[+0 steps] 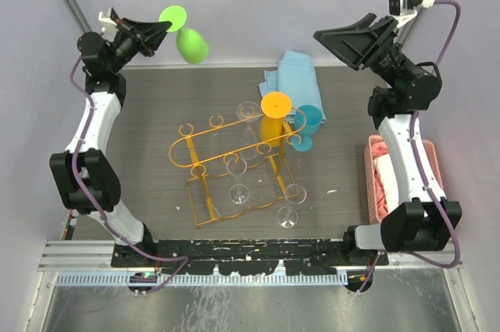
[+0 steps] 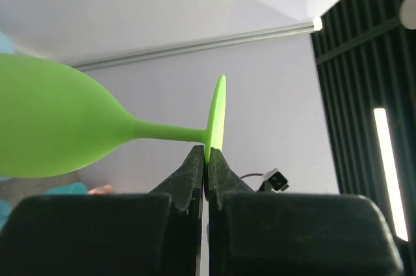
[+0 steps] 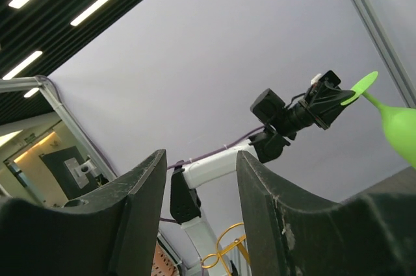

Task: Place the wine glass upside down on the wine glass rack
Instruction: Turn the wine glass upside down at the wine rack.

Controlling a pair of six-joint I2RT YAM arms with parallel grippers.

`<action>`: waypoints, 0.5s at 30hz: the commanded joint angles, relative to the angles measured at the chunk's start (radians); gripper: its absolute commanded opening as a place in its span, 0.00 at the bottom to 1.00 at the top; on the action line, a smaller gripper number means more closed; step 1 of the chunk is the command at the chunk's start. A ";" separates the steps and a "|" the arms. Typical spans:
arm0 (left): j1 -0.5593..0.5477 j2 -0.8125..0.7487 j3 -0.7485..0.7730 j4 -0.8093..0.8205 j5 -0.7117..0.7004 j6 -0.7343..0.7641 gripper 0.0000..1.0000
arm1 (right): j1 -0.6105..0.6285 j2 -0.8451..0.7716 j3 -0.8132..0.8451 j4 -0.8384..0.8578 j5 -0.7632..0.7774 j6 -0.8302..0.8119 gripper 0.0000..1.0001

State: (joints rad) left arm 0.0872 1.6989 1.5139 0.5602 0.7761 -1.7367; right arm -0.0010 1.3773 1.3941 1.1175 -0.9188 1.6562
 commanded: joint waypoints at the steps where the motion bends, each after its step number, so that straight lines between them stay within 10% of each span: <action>1: 0.002 -0.153 0.029 -0.368 0.070 0.321 0.00 | 0.001 -0.081 -0.040 -0.143 -0.009 -0.127 0.53; 15: -0.063 -0.387 -0.160 -0.596 0.053 0.440 0.00 | 0.001 -0.159 -0.121 -0.193 0.021 -0.129 0.53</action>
State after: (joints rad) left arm 0.0437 1.3785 1.4002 -0.0006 0.8146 -1.3434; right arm -0.0010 1.2541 1.2800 0.9131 -0.9188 1.5417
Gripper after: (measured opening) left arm 0.013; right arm 0.527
